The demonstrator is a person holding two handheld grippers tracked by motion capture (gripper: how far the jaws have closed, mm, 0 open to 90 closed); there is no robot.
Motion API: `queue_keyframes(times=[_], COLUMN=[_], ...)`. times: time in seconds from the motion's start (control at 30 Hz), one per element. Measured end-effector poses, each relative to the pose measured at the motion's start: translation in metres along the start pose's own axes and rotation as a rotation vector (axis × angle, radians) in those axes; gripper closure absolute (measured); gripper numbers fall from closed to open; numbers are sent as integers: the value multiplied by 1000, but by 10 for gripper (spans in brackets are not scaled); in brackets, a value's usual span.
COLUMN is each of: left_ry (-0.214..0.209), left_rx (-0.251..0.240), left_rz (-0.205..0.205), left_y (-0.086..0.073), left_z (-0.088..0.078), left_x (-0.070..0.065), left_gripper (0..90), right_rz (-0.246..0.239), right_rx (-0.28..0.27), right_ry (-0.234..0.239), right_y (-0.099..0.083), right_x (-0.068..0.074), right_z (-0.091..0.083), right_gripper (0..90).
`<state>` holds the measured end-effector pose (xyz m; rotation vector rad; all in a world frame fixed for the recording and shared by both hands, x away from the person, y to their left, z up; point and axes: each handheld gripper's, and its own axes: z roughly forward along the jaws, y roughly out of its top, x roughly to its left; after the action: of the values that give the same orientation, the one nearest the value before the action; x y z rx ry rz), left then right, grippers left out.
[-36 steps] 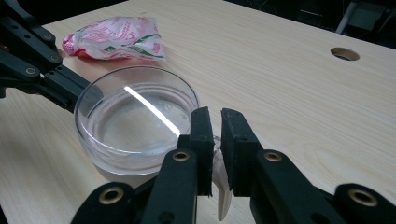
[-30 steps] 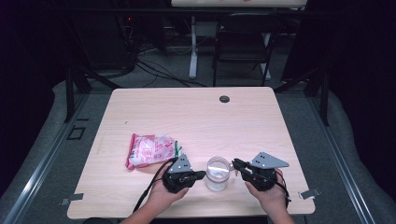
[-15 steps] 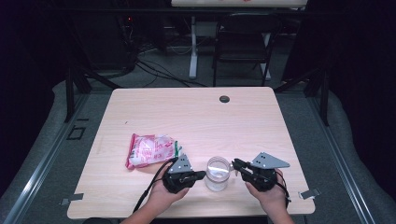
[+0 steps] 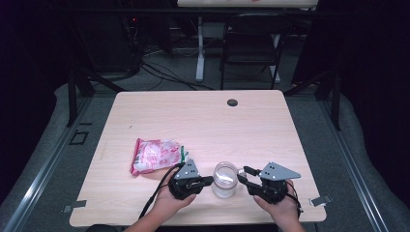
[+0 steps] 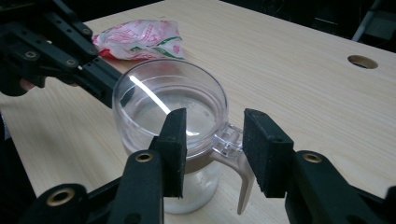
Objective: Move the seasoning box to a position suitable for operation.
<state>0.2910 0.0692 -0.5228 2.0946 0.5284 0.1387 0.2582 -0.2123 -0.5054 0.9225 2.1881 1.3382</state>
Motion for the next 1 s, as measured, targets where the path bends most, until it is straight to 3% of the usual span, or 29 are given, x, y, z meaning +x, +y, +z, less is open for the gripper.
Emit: queue_keyframes(times=[0.27, 0.3, 0.5, 1.0], left_ry=[1, -4, 2, 25], left_rx=[-19, -23, -33, -68], left_rz=[12, 8, 16, -4], left_y=[6, 7, 10, 17], left_z=[-3, -3, -3, -4], left_x=[0, 0, -2, -3], left_gripper=[855, 841, 789, 683], right_rz=[-64, -93, -140, -171], right_rx=[5, 14, 48, 68], right_ry=[1, -6, -25, -56], right_y=[-1, -1, -3, -4], right_x=[14, 18, 25, 30], right_z=[-5, -5, -3, 3], right_gripper=[549, 536, 497, 463])
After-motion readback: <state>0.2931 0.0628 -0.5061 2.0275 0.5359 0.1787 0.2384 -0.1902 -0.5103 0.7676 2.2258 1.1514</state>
